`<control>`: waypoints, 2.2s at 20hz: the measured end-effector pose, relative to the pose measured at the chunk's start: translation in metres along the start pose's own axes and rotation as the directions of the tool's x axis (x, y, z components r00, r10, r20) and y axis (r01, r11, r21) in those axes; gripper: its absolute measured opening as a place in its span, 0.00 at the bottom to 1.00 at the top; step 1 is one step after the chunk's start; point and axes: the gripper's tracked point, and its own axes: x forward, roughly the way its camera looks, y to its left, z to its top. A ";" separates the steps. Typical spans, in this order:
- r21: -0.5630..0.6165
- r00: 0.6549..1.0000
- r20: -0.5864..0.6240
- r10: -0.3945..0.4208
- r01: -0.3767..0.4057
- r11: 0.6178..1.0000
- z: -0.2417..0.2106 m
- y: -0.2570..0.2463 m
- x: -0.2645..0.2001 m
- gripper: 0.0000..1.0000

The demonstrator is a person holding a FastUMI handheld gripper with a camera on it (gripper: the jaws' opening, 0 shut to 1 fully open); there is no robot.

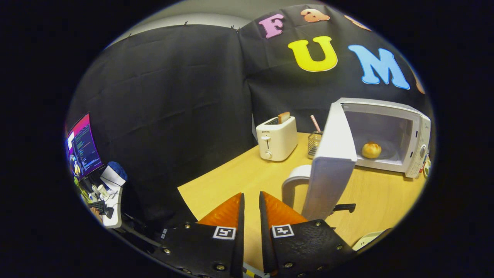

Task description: Open the microwave, put the food inside, and close the microwave door.

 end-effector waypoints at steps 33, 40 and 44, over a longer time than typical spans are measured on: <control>0.235 0.911 0.047 -0.410 0.389 0.891 0.034 -0.259 -0.066 0.15; 0.265 0.888 0.039 -0.458 0.433 0.862 0.045 -0.322 -0.059 0.16; 0.284 0.876 0.033 -0.482 0.454 0.845 0.050 -0.357 -0.051 0.16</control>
